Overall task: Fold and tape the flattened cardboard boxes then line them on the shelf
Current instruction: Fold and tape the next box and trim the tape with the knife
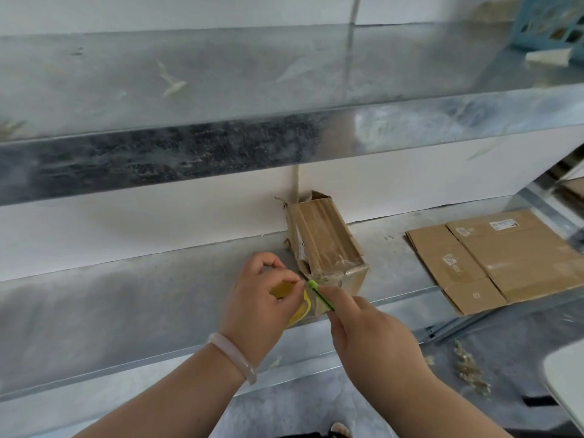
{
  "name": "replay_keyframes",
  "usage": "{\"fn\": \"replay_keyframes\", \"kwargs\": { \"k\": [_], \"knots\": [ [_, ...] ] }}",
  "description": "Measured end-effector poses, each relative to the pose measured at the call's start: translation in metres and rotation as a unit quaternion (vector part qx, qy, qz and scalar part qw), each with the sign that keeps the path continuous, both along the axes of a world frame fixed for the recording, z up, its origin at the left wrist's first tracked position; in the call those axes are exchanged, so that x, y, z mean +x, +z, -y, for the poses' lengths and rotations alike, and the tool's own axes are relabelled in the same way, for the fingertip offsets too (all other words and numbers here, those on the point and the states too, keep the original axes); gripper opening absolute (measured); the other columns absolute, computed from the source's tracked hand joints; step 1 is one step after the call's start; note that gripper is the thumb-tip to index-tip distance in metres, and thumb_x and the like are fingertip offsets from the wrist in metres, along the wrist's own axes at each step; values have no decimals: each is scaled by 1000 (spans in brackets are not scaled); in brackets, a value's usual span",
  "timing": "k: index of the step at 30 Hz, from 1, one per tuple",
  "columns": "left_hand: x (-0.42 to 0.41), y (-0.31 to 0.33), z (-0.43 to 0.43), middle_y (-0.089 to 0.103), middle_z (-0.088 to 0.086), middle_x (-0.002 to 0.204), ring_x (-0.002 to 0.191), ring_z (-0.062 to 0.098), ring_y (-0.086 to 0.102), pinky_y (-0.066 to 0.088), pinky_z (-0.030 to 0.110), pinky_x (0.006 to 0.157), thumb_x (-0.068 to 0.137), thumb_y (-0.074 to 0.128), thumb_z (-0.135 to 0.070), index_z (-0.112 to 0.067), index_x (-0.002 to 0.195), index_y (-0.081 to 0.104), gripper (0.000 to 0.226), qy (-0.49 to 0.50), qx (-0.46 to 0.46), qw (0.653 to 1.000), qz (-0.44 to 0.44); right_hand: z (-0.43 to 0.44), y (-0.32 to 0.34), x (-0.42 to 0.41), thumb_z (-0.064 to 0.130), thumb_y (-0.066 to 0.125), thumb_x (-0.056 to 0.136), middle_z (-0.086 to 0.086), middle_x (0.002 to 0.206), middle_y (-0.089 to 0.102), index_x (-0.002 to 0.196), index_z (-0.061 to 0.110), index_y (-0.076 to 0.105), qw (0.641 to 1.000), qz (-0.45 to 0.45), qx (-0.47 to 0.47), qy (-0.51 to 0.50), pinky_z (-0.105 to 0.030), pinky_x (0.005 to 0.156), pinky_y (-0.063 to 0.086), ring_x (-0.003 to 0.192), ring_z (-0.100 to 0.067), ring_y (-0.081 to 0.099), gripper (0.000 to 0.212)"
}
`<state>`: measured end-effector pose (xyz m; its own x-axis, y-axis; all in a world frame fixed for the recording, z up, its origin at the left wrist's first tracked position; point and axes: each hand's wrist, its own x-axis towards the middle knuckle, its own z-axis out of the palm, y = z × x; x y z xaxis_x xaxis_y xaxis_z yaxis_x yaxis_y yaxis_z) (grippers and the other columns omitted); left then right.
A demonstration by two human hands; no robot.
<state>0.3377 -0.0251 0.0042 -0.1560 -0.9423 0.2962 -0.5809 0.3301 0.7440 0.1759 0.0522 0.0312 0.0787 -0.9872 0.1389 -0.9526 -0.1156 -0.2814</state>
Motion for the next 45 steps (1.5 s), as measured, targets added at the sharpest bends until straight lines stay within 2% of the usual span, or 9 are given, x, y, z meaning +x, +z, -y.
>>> {"fn": "replay_keyframes", "kwargs": {
  "k": [6, 9, 18, 24, 26, 30, 34, 38, 45],
  "knots": [
    [-1, 3, -4, 44, -19, 95, 82, 2, 52, 43, 18, 60, 79, 56, -48, -28, 75, 72, 26, -4, -43, 999, 29, 6, -2, -2, 16, 83, 63, 6, 59, 50, 116, 34, 51, 999, -28, 38, -13, -25, 28, 26, 34, -15, 46, 64],
    [-1, 4, -1, 43, -19, 93, 81, 2, 51, 45, 23, 59, 78, 54, -51, -29, 75, 72, 28, 20, -47, 998, 41, 13, -3, -1, 16, 62, 86, 6, 80, 53, 128, 39, 33, 998, -19, 55, 13, -29, 45, 34, 58, -22, 58, 56],
    [-14, 1, -2, 43, -23, 96, 90, -3, 49, 34, 6, 61, 81, 72, -33, -40, 69, 63, 16, 82, 9, 996, 40, 23, 9, -21, 13, 43, 93, 6, 82, 39, 128, 36, 29, 992, -25, 114, 48, -31, 51, 34, 68, -26, 45, 44],
    [-19, 16, 4, 49, -11, 93, 68, 3, 51, 44, 25, 59, 83, 56, -43, -24, 74, 71, 25, 65, -134, 984, 94, 30, -8, -38, 19, 40, 98, 2, 92, 52, 130, 37, 28, 984, -6, 164, 72, -37, 67, 47, 82, -29, 58, 38],
    [-8, 10, 17, 49, -11, 94, 66, 5, 52, 46, 31, 62, 84, 51, -46, -25, 77, 72, 30, 103, -127, 978, 129, 30, -5, -45, 28, 38, 100, 4, 103, 58, 133, 40, 30, 984, 8, 135, 119, -38, 70, 50, 85, -27, 63, 36],
    [12, -21, 35, 53, -9, 95, 66, 12, 57, 42, 32, 70, 85, 46, -49, -29, 75, 72, 34, 155, -102, 953, 241, 31, 3, -76, 22, 46, 93, 10, 94, 63, 134, 35, 42, 961, 82, -49, 259, -28, 47, 44, 56, -12, 54, 43],
    [22, -59, 39, 61, -8, 96, 80, 20, 61, 40, 37, 79, 81, 46, -46, -34, 72, 72, 30, 175, -66, 939, 290, 39, -25, -116, 12, 46, 89, 1, 96, 65, 126, 14, 48, 943, 181, -226, 161, -31, 48, 49, 60, -15, 59, 37],
    [21, -83, 28, 63, -10, 90, 84, 17, 59, 35, 46, 103, 83, 51, -42, -27, 74, 74, 29, 161, -74, 961, 213, 72, -64, -143, 13, 45, 97, 8, 104, 59, 139, 33, 46, 989, 136, -52, -13, -16, 58, 39, 80, -8, 54, 47],
    [27, -97, 12, 61, -28, 96, 94, -4, 58, 14, 40, 118, 75, 58, -50, -35, 72, 72, 21, 159, 7, 985, 70, 114, -121, -154, 17, 45, 97, 5, 118, 51, 150, 39, 32, 992, -39, 118, 12, -27, 90, 41, 104, -16, 48, 58]
  ]
}}
